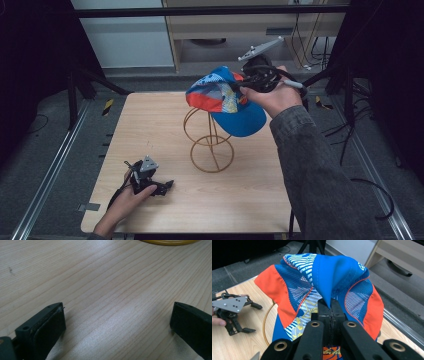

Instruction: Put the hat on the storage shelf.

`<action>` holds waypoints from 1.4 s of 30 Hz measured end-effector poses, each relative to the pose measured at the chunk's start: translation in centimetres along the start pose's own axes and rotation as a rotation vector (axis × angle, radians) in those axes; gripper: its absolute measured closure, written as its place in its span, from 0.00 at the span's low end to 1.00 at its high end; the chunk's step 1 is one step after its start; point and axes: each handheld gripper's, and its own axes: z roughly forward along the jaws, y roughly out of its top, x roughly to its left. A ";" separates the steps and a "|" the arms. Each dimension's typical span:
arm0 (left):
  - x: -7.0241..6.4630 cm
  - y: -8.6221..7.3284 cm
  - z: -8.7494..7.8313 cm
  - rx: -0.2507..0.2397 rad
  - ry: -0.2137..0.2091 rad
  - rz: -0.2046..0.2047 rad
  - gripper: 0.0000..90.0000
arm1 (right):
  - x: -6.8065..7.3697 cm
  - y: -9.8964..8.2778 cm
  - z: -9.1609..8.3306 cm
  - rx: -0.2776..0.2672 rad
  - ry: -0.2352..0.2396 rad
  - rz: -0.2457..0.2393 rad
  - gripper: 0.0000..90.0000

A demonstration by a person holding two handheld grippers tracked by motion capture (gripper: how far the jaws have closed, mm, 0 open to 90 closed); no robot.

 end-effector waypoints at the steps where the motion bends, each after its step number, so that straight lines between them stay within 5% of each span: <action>1: 0.0 0.0 0.0 0.000 0.000 0.000 0.00 | 0.1 0.2 0.2 0.005 0.000 -0.003 1.00; 15: 0.0 0.0 0.0 0.000 -0.001 0.001 0.00 | 1.4 2.1 3.2 0.040 0.040 -0.040 1.00; 42: 0.0 0.0 0.0 -0.001 0.000 0.001 0.00 | 2.4 2.2 6.5 0.106 0.084 -0.055 1.00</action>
